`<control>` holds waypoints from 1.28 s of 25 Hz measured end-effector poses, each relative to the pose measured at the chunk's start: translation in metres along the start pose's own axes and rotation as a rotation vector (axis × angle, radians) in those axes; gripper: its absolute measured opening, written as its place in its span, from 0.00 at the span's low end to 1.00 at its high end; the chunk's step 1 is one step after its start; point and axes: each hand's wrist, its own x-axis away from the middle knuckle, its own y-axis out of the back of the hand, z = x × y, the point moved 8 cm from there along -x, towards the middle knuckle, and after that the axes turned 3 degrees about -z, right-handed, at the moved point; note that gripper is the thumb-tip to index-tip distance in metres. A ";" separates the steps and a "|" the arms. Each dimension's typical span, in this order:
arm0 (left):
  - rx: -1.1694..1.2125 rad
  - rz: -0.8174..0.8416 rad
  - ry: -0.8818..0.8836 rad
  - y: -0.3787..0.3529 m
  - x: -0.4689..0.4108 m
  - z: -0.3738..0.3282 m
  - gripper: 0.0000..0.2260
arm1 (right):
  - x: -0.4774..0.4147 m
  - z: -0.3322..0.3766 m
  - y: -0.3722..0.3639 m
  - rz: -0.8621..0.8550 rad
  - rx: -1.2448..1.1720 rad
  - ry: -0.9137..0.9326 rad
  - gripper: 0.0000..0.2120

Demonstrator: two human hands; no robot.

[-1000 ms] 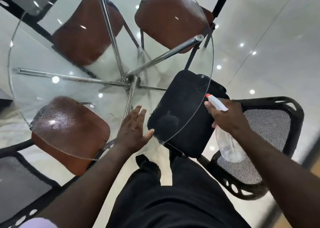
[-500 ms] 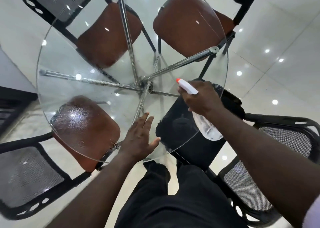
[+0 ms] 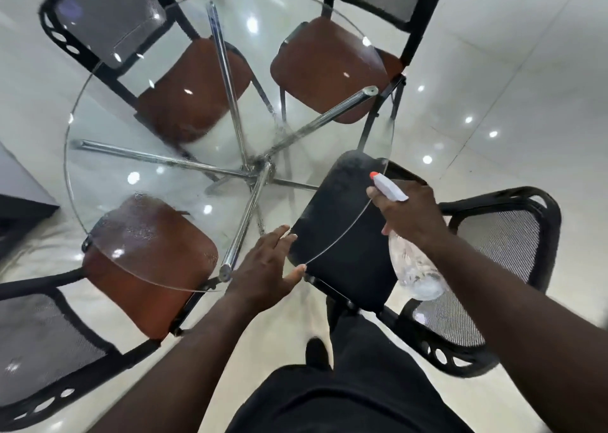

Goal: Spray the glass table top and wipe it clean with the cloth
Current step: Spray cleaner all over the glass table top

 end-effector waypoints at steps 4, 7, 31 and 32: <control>0.040 -0.077 -0.131 0.023 0.025 -0.032 0.28 | 0.077 0.003 0.029 -0.155 -0.071 0.094 0.13; 0.023 -0.162 -0.248 0.050 0.045 -0.074 0.29 | 0.144 0.003 0.073 -0.279 -0.167 0.170 0.08; 0.003 -0.223 -0.874 -0.042 -0.063 -0.757 0.23 | 0.217 -0.340 0.606 -0.766 -0.408 0.327 0.11; 0.021 -0.234 -0.858 -0.043 -0.083 -0.764 0.23 | 0.195 -0.344 0.614 -0.741 -0.414 0.313 0.12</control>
